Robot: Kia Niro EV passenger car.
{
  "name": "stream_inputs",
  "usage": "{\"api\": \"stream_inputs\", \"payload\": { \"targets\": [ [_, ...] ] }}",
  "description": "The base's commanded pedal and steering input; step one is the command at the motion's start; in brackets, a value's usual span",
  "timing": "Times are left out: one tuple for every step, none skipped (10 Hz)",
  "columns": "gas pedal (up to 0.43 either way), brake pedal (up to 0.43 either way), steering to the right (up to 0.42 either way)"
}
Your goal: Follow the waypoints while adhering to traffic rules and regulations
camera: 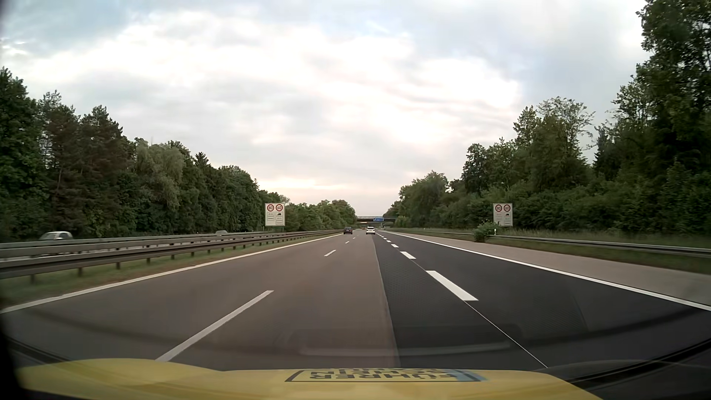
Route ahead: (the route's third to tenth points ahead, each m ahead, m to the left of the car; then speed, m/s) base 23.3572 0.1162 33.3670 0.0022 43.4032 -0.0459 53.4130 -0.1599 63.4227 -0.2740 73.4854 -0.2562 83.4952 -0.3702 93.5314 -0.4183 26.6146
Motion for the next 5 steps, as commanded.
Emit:
{"api": "stream_inputs", "payload": {
  "targets": [
    [0.150, 0.000, 0.001],
    [0.150, 0.000, 0.002],
    [0.157, 0.000, 0.002],
    [0.157, 0.000, 0.002],
    [0.157, 0.000, 0.002]
  ]
}}
